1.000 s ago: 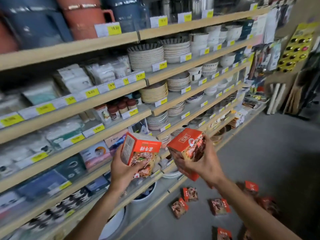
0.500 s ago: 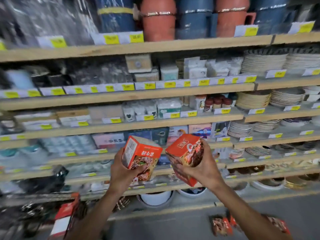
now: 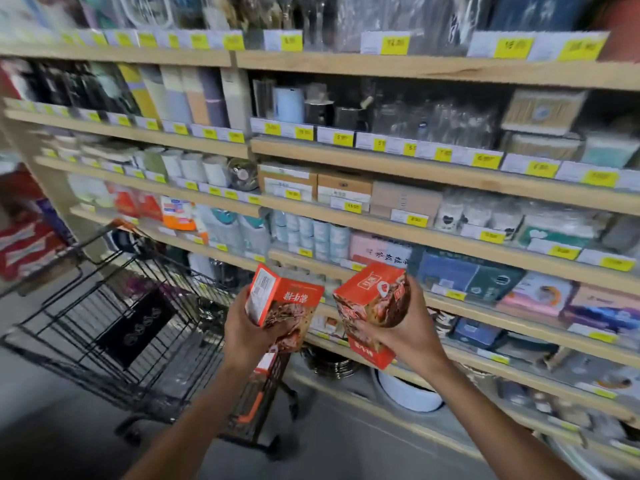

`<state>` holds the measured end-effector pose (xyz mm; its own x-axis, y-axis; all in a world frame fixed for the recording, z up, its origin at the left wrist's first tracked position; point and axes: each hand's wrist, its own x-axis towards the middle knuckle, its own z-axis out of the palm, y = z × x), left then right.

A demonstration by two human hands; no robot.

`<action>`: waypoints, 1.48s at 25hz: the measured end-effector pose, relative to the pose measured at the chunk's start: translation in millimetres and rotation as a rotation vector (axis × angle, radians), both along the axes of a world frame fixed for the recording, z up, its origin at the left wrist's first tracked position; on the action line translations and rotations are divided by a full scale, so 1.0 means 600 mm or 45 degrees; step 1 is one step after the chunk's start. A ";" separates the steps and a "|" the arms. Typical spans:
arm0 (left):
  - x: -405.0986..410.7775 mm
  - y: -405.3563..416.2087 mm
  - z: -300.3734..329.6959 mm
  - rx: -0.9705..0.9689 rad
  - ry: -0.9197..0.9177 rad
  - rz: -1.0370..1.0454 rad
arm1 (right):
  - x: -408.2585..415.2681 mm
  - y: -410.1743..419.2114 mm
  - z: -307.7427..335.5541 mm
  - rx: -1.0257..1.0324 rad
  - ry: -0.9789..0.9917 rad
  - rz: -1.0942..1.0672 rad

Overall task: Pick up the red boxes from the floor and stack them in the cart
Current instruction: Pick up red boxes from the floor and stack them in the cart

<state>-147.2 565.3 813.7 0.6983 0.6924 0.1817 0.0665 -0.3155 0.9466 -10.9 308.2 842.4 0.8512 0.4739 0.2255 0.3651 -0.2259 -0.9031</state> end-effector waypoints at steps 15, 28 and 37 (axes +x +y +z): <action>-0.043 0.205 -0.047 -0.092 0.157 0.632 | 0.138 0.367 -0.068 -0.016 0.052 0.646; -0.026 0.321 -0.152 -0.310 0.268 0.944 | 0.206 0.622 -0.178 -0.316 -0.217 0.907; -0.038 0.489 -0.262 -0.510 0.395 0.898 | 0.203 0.784 -0.276 -0.713 -0.167 0.920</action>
